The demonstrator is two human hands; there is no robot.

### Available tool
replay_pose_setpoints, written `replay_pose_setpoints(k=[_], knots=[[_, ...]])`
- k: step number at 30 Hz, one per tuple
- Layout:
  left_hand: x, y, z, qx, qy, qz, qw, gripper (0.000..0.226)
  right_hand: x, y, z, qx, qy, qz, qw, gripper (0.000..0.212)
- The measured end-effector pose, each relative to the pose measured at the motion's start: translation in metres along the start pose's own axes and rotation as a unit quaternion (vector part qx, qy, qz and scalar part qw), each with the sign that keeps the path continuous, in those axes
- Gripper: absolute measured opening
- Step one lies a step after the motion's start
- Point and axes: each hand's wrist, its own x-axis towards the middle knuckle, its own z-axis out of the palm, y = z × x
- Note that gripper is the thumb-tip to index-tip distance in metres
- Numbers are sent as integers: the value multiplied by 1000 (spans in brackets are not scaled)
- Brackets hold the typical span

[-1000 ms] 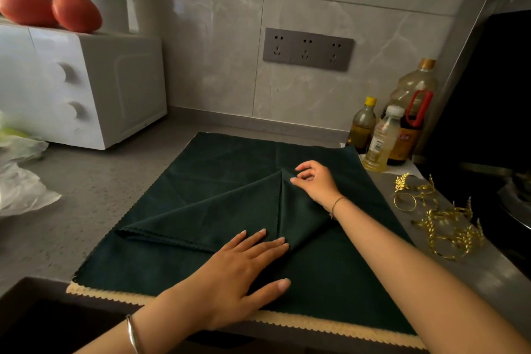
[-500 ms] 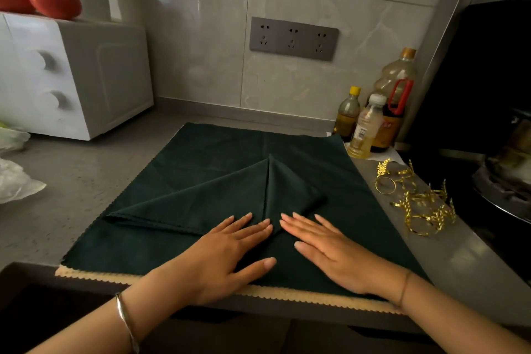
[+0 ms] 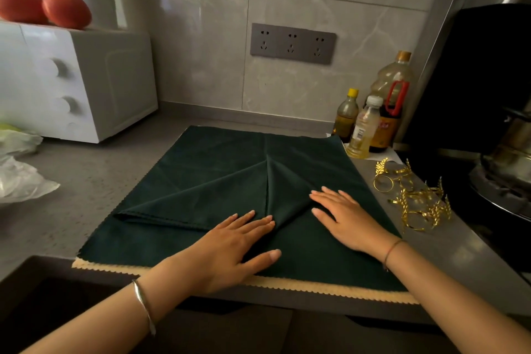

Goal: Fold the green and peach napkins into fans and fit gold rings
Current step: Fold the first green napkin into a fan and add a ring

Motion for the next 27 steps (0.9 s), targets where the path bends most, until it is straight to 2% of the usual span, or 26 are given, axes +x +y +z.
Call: replay_pose_setpoints(k=[3,6,9,12,19,21,24,27], knots=[[3,-5,-19,-70,25,-42,996,52,-9,-30,-6,56,-2,-70,996,46],[12,-33,-34,-3,41,-78,996,48,-14,-54,-4,68,9,-129,989,46],[23,-55,-27,46,-10,-112,993,47,-13,-67,2,34,32,-173,984,48],[30,-53,-13,53,-31,-112,992,48,-10,-76,8,10,54,-205,977,46],[41,-44,-8,37,-36,-107,993,50,2,-85,21,-29,143,-218,965,30],[41,-44,-16,-27,-24,-99,994,48,2,-83,22,-39,146,-222,963,34],[32,-55,-36,-140,35,-87,986,41,-5,-71,12,-12,149,-203,968,31],[18,-70,-52,-34,49,-57,997,55,-22,-42,-2,15,165,-164,972,18]])
